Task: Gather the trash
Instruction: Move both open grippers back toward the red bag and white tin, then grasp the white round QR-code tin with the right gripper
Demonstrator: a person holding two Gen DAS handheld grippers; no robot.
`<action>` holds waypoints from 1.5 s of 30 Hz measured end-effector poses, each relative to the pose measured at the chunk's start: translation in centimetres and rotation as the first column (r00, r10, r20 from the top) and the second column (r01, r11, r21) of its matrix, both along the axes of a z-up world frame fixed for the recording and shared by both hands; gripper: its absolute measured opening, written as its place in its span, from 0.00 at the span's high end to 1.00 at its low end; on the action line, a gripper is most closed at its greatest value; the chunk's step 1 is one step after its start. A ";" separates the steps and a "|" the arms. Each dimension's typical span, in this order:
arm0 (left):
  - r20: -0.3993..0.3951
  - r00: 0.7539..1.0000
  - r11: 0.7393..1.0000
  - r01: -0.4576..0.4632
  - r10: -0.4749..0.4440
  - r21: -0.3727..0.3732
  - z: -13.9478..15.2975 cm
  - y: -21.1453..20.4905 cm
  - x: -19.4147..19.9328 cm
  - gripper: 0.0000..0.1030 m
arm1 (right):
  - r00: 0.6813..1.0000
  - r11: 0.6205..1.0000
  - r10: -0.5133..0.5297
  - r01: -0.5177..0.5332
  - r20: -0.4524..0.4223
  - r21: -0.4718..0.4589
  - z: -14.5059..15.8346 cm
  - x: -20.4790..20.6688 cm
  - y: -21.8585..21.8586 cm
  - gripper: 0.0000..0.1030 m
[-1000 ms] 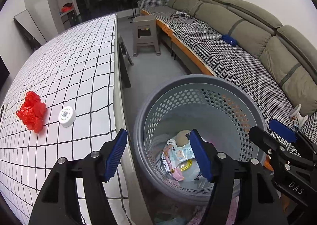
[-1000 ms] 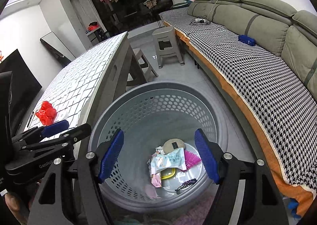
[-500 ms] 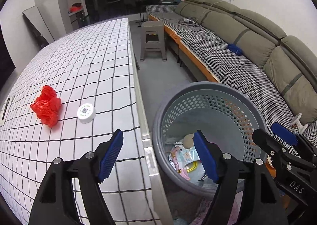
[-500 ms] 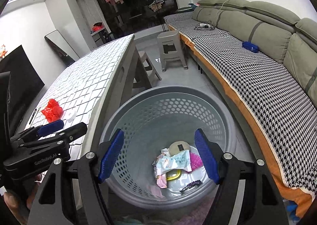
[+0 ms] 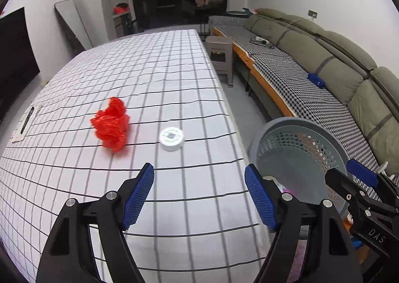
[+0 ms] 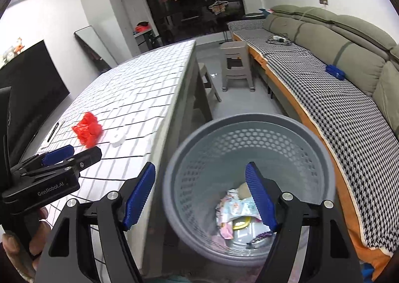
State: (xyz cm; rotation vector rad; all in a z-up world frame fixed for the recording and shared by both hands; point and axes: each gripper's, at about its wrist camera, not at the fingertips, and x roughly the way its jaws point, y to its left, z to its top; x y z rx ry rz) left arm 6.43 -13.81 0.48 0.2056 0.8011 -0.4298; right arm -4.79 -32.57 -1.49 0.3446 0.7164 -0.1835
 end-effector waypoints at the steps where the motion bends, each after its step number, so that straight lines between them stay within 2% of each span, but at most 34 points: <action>1: 0.003 1.000 1.000 -0.010 0.010 -0.001 0.1 0.6 0.1 0.28 | 1.000 1.000 0.011 -0.011 0.002 -0.004 0.1 0.4 0.5 0.30; 13: 0.016 0.985 0.985 -0.169 0.170 -0.015 0.7 8.7 2.5 0.28 | 0.988 0.987 0.157 -0.157 0.007 -0.025 0.9 5.8 6.4 0.30; 22: -0.004 0.964 0.964 -0.265 0.265 0.007 -0.5 13.2 4.5 0.28 | 0.961 0.961 0.274 -0.276 -0.046 -0.035 -0.3 11.0 10.8 0.30; 31: -0.024 0.953 0.953 -0.302 0.302 0.009 -1.2 14.4 6.6 0.28 | 0.937 0.939 0.324 -0.335 -0.129 -0.072 -1.6 15.7 12.4 0.31; 41: -0.055 0.953 0.955 -0.298 0.298 0.007 -2.0 14.0 8.0 0.28 | 0.920 0.930 0.332 -0.356 -0.207 -0.091 -3.5 19.3 12.8 0.31; 45: -0.064 0.952 0.954 -0.300 0.300 0.003 -2.3 13.9 8.4 0.28 | 0.914 0.925 0.330 -0.363 -0.235 -0.111 -4.2 20.1 13.3 0.39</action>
